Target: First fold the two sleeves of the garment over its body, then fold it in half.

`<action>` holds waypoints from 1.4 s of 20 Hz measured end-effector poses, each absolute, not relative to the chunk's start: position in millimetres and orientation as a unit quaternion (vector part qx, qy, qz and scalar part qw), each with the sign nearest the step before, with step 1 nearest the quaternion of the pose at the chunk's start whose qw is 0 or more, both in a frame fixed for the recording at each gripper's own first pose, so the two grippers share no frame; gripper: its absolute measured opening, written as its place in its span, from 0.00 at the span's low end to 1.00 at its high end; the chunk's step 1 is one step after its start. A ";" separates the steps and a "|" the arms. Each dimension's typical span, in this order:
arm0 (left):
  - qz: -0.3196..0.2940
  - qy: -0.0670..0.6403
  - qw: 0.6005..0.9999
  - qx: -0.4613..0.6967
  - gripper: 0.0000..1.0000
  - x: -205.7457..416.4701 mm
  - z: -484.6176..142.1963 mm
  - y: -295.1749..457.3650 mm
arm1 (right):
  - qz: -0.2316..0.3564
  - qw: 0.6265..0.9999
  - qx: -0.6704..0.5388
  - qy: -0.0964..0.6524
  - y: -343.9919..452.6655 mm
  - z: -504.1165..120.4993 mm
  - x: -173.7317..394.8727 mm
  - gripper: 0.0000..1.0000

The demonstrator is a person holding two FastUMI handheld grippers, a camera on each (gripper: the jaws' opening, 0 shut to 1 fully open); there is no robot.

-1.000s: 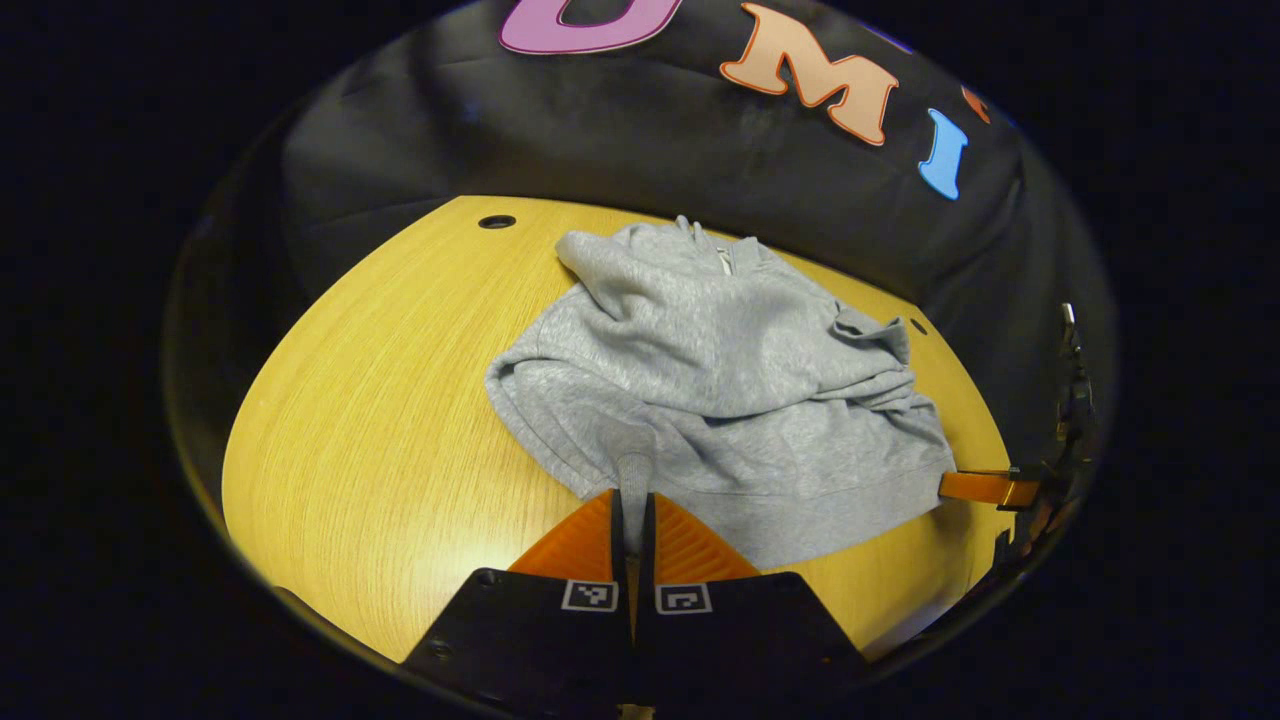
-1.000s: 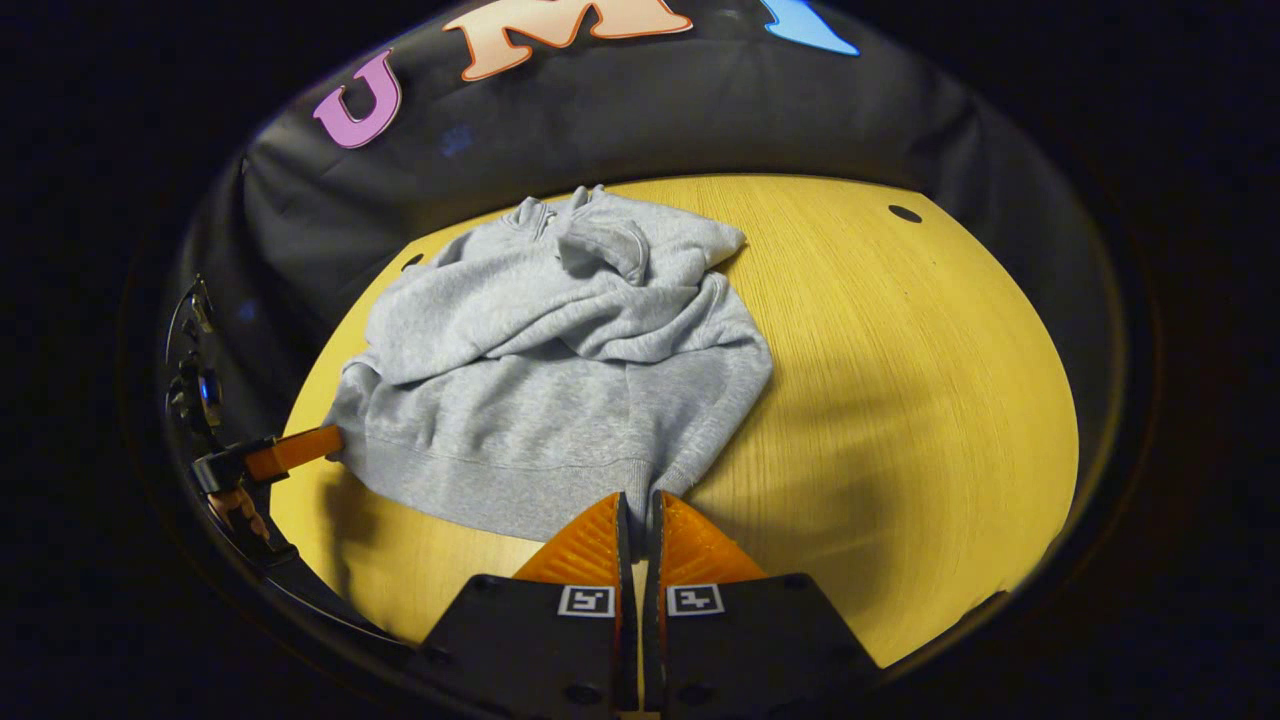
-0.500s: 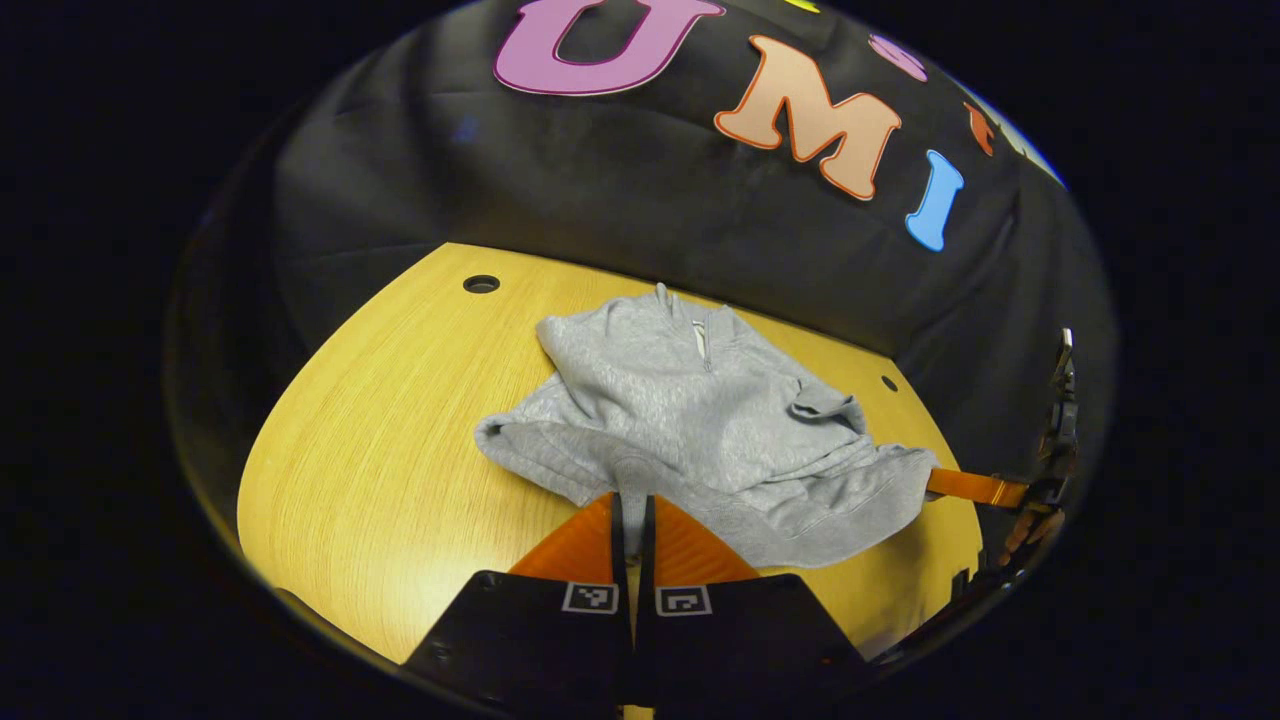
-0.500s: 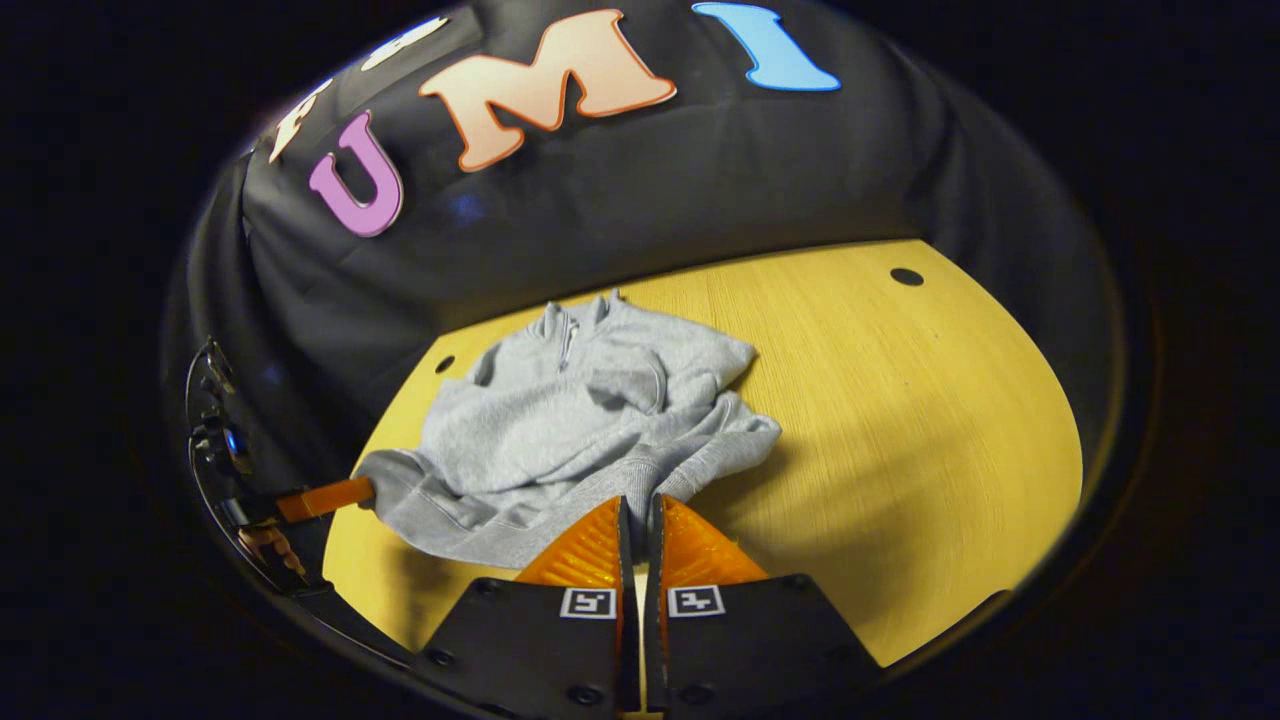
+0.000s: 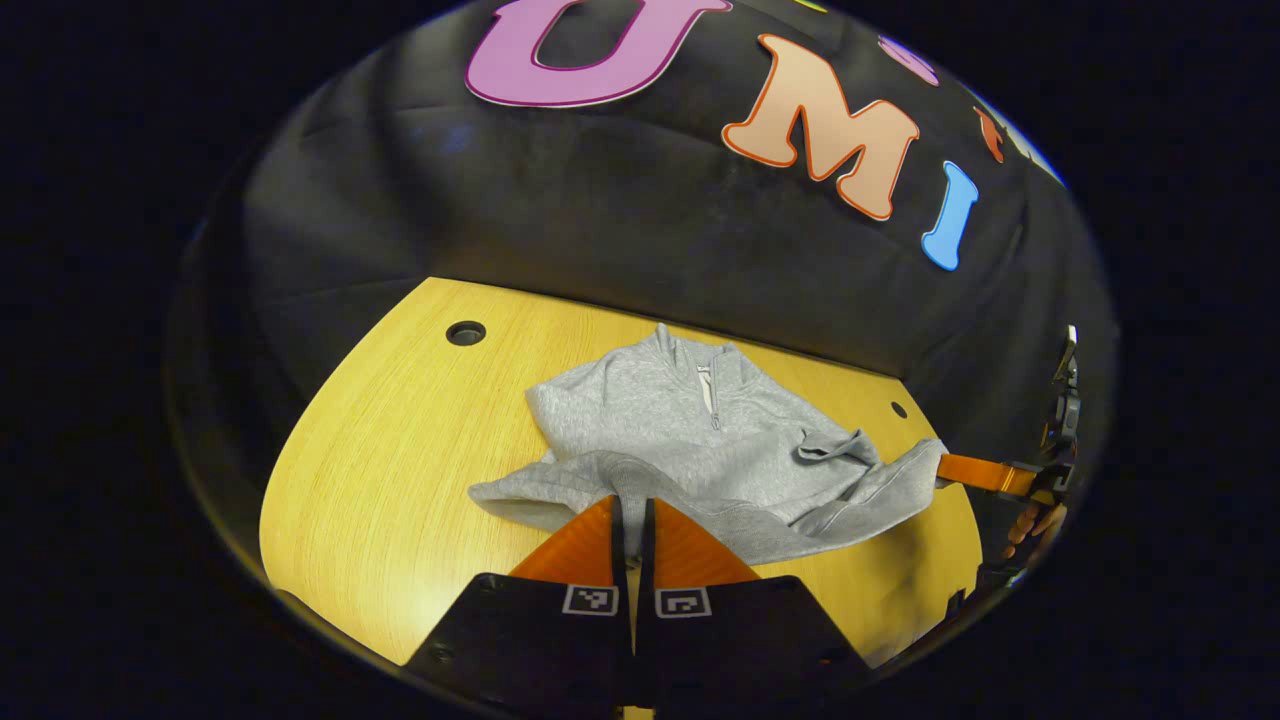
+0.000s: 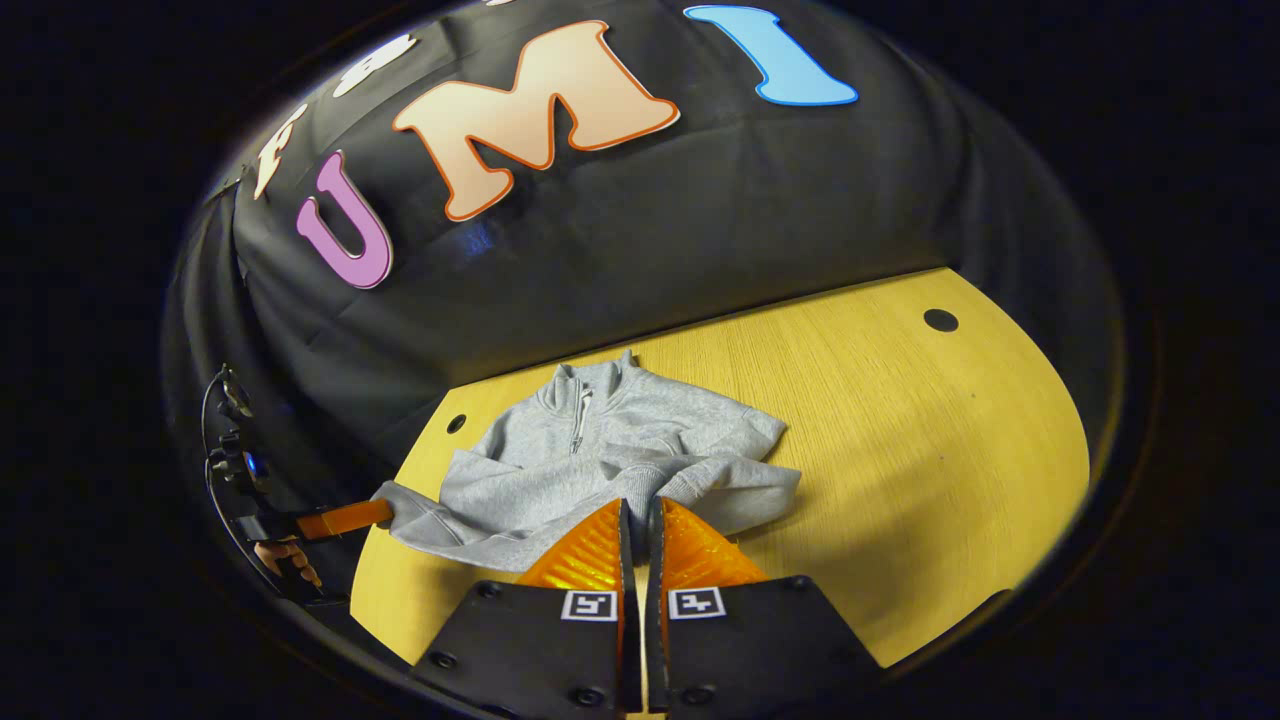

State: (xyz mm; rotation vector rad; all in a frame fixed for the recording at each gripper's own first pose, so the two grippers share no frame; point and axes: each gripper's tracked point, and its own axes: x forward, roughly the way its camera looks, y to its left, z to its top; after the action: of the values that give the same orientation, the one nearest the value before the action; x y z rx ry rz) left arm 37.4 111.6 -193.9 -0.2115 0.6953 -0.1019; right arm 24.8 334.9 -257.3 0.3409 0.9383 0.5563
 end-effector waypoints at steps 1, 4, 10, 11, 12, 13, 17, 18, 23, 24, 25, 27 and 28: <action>-0.051 0.342 0.933 -0.101 0.00 46.5 -195.5 111.9 | 0.262 0.839 0.162 0.449 338.8 -262.1 32.2 0.05; -0.047 0.369 0.922 -0.106 0.00 74.4 -213.1 114.3 | 0.253 0.832 0.171 0.462 348.0 -280.2 52.5 0.04; -0.002 0.431 0.890 -0.146 0.01 125.1 -259.6 121.1 | 0.203 0.776 0.254 0.540 373.7 -333.9 95.1 0.07; 0.007 0.428 0.892 -0.143 0.05 131.7 -259.4 122.8 | 0.209 0.780 0.254 0.532 380.7 -332.4 102.2 0.08; 0.027 0.421 0.897 -0.134 0.10 139.5 -256.8 130.3 | 0.206 0.792 0.248 0.519 385.5 -336.2 115.2 0.11; 0.048 0.405 0.905 -0.123 0.40 149.5 -255.6 138.3 | 0.202 0.806 0.244 0.500 387.6 -333.4 123.4 0.33; 0.123 0.341 0.929 -0.079 0.96 163.3 -231.2 172.7 | 0.173 0.870 0.206 0.413 371.7 -317.1 164.4 0.98; 0.133 0.323 0.934 -0.077 0.96 165.8 -220.6 172.6 | 0.177 0.879 0.192 0.398 365.4 -308.5 165.4 0.94; 0.144 0.223 0.964 -0.029 0.96 148.4 -142.0 174.3 | 0.218 0.917 0.122 0.311 337.0 -251.8 160.9 0.98; 0.140 0.205 0.969 -0.006 0.96 140.6 -128.5 169.2 | 0.225 0.924 0.112 0.289 334.6 -237.4 155.7 0.94; 0.135 0.180 0.974 0.021 0.96 127.6 -110.2 161.3 | 0.231 0.931 0.103 0.265 331.2 -221.2 150.0 0.98; 0.121 0.151 0.980 0.042 0.95 106.4 -92.5 141.3 | 0.246 0.941 0.080 0.217 321.4 -182.3 127.9 0.98; 0.111 0.139 0.983 0.041 0.95 91.9 -82.6 132.7 | 0.249 0.945 0.072 0.199 317.6 -167.3 117.7 0.99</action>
State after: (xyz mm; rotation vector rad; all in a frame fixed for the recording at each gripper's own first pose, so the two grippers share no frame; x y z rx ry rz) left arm 91.9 132.7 -82.6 0.0822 0.2794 0.2228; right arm 117.7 317.6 -167.3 0.1458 0.4048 0.5071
